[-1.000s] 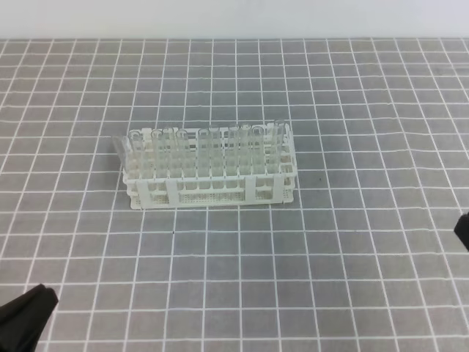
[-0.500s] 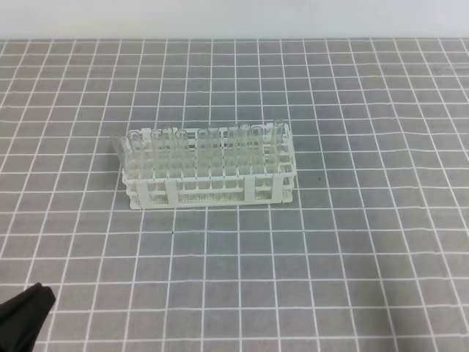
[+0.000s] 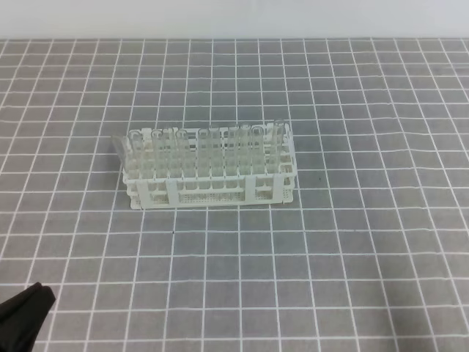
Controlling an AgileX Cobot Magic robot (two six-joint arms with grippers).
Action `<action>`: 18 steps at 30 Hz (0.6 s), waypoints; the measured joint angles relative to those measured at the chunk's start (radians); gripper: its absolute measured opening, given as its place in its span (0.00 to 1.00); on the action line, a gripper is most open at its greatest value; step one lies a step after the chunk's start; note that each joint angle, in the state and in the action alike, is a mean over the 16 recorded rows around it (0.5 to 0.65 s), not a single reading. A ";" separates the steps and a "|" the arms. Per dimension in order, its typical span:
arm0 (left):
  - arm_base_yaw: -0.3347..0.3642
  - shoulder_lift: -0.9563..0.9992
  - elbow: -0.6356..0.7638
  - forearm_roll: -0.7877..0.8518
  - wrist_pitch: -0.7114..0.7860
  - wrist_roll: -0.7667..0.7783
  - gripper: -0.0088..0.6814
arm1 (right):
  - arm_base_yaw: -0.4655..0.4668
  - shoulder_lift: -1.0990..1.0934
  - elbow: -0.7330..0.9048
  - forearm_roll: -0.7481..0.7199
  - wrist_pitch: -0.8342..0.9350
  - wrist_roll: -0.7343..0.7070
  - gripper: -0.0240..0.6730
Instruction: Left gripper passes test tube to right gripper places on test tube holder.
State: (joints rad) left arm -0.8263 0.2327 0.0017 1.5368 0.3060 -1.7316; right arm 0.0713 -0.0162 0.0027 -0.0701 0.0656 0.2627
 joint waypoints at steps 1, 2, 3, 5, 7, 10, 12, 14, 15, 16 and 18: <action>0.000 0.000 0.000 0.000 0.000 0.000 0.04 | 0.000 0.000 0.000 0.014 0.003 -0.017 0.02; 0.000 0.000 0.000 0.000 0.001 0.000 0.04 | 0.000 0.000 0.000 0.032 0.008 -0.040 0.02; 0.000 0.000 0.000 0.000 0.001 0.000 0.04 | 0.000 0.000 0.000 0.051 0.015 -0.066 0.02; 0.000 0.000 0.000 0.000 0.001 0.000 0.04 | 0.000 0.000 0.000 0.087 0.031 -0.120 0.02; 0.000 0.000 0.000 0.000 0.001 0.000 0.04 | 0.000 0.000 0.000 0.120 0.052 -0.173 0.02; 0.000 0.000 0.000 0.000 0.002 0.000 0.04 | 0.000 0.000 0.000 0.168 0.100 -0.251 0.02; 0.000 0.001 0.001 0.000 0.002 0.000 0.04 | 0.000 0.000 0.000 0.201 0.138 -0.301 0.02; 0.000 0.000 0.000 0.000 0.002 0.000 0.04 | 0.000 0.000 0.000 0.232 0.176 -0.349 0.02; 0.000 0.000 0.000 0.000 0.002 0.000 0.04 | 0.000 0.000 0.000 0.245 0.194 -0.368 0.02; 0.000 0.000 0.000 0.000 0.002 0.000 0.04 | 0.000 0.000 0.000 0.254 0.211 -0.381 0.02; 0.000 0.000 0.000 0.000 0.002 0.000 0.04 | 0.000 0.000 0.000 0.260 0.241 -0.391 0.02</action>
State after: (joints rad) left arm -0.8261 0.2328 0.0017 1.5368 0.3078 -1.7318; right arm 0.0713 -0.0160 0.0027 0.1897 0.3065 -0.1279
